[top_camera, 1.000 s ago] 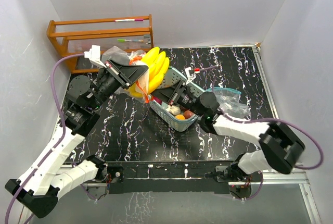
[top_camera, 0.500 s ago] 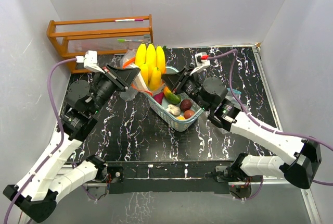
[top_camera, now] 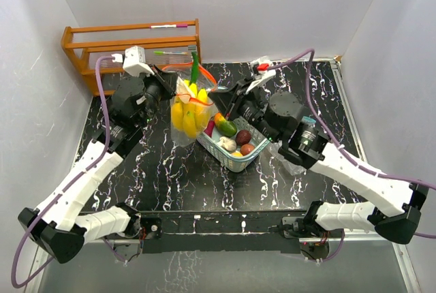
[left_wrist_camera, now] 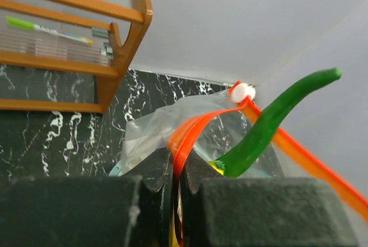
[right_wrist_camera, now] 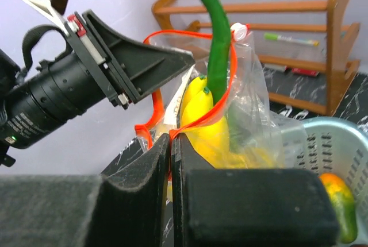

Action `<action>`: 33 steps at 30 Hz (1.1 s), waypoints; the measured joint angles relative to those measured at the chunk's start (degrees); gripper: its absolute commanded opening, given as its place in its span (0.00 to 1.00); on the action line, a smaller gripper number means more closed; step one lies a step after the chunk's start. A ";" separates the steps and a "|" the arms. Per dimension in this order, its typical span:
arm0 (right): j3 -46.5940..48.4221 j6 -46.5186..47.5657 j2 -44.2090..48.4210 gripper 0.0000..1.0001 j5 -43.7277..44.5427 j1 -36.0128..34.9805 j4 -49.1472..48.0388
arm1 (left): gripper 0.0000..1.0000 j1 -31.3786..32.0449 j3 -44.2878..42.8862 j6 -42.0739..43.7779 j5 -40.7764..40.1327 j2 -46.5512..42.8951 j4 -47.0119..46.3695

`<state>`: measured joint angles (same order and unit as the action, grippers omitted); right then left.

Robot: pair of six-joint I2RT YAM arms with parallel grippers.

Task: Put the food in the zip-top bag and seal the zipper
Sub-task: Place the fake fruit in the zipper food storage bag.

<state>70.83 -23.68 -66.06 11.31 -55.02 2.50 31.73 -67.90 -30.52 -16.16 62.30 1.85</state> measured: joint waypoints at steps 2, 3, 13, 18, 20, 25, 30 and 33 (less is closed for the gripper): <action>2.45 1.20 0.00 0.08 0.72 0.02 0.90 | 0.00 0.02 -1.77 1.33 -0.74 0.61 0.46; 3.63 1.75 -0.02 0.08 0.85 0.02 1.09 | 0.00 0.02 -2.12 2.14 -0.74 0.46 0.35; 6.60 3.54 -1.05 0.08 -0.66 0.00 2.05 | 0.00 0.28 -11.10 9.55 3.93 -3.17 6.21; 6.75 3.39 -3.06 0.08 -1.70 0.00 1.64 | 0.00 0.31 -14.40 12.48 8.48 -7.04 8.17; 7.74 3.06 -4.96 0.08 -2.78 0.00 2.05 | 0.00 0.31 -16.83 13.81 9.18 -7.04 10.78; 8.44 1.36 -9.68 0.14 -6.45 0.00 1.86 | 0.00 0.28 -17.79 17.53 7.45 -6.91 14.95; 2.38 -0.98 -9.90 0.51 -8.92 0.00 1.51 | 0.00 0.28 -5.11 17.55 1.20 -11.21 17.55; -2.03 -2.05 -9.49 0.63 -9.64 0.00 2.12 | 0.00 0.28 4.22 15.19 -1.51 -13.46 19.41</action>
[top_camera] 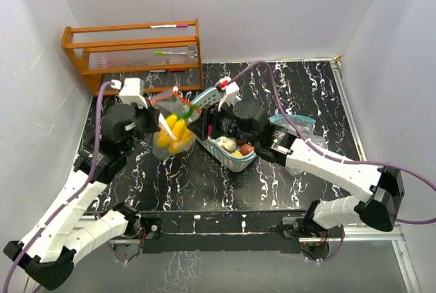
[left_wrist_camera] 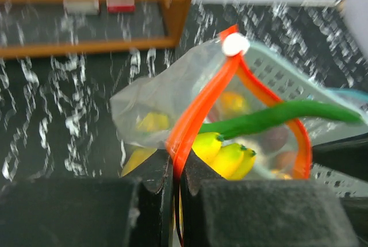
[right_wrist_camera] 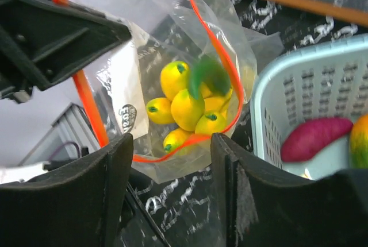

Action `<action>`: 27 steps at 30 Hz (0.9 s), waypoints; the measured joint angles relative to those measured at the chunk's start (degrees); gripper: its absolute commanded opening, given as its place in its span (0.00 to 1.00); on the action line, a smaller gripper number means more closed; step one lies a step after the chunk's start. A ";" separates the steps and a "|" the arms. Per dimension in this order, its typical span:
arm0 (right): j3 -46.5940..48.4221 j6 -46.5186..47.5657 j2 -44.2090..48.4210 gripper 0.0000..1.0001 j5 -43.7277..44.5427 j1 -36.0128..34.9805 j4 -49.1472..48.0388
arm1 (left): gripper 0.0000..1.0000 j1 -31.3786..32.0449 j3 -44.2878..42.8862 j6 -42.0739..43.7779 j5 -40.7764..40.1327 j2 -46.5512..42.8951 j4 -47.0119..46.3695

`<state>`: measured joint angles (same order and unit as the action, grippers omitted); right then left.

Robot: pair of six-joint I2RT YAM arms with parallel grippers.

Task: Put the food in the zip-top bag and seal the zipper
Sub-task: Place the fake fruit in the zipper food storage bag.

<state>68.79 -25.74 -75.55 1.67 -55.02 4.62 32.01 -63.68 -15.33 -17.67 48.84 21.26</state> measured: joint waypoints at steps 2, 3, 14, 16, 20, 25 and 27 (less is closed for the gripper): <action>-2.54 -0.35 0.96 0.65 0.09 0.00 0.92 | 0.00 0.00 4.66 -1.84 -0.13 -0.44 0.35; -3.39 -0.37 1.62 0.65 0.28 0.00 1.53 | 0.00 0.00 6.93 -2.91 0.11 -0.55 0.15; -7.04 -1.46 8.31 0.70 1.60 0.00 1.64 | 0.00 0.00 11.32 -7.48 3.58 -0.72 -1.75; -8.24 -1.64 8.20 0.69 1.38 0.00 1.95 | 0.00 0.00 11.32 -8.33 4.44 -0.13 -2.01; -8.68 -1.62 7.50 0.68 -0.39 0.00 3.78 | 0.00 0.00 12.70 -10.32 6.32 1.44 -2.86; -8.68 -1.46 6.86 0.64 -2.78 -0.52 6.21 | 0.00 0.00 13.35 -10.84 7.13 1.95 -3.41; -8.66 -1.38 6.36 0.62 -3.37 -1.16 7.52 | 0.00 0.00 13.35 -10.84 7.19 1.95 -3.61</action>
<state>60.14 -27.11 -69.19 -1.69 -56.18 12.14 32.01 -50.33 -26.17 -10.48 50.78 17.65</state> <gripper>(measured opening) 0.642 0.006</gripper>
